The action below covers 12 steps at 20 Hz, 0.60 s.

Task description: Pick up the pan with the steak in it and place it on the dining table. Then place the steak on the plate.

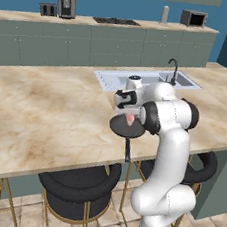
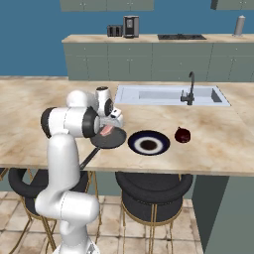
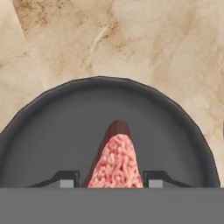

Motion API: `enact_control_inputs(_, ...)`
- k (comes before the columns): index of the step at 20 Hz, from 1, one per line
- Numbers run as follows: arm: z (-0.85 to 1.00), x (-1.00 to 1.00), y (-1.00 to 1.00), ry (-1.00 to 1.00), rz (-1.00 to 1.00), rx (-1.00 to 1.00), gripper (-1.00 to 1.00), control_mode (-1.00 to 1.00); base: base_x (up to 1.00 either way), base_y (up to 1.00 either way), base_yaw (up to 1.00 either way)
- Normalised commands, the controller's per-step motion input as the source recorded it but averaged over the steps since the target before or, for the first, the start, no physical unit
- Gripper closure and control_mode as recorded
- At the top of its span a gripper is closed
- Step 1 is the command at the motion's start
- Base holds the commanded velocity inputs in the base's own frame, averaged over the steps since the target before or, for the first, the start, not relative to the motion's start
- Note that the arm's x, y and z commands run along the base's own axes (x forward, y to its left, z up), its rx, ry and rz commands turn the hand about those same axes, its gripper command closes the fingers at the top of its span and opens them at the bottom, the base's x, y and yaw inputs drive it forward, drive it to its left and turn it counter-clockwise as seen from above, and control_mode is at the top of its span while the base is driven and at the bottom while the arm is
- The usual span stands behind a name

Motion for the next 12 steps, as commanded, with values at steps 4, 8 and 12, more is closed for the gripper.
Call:
enact_control_inputs(4,0.17,-0.01,-0.64,0.08,-0.01,0.00,1.00,-1.00,0.00,0.00,0.00)
enact_control_inputs(8,0.02,0.00,-0.88,0.06,0.00,0.03,1.00,-1.00,0.00,0.00,0.00)
enact_control_inputs(12,0.00,0.00,-0.98,0.04,0.00,0.06,1.00,-1.00,0.00,0.00,0.00)
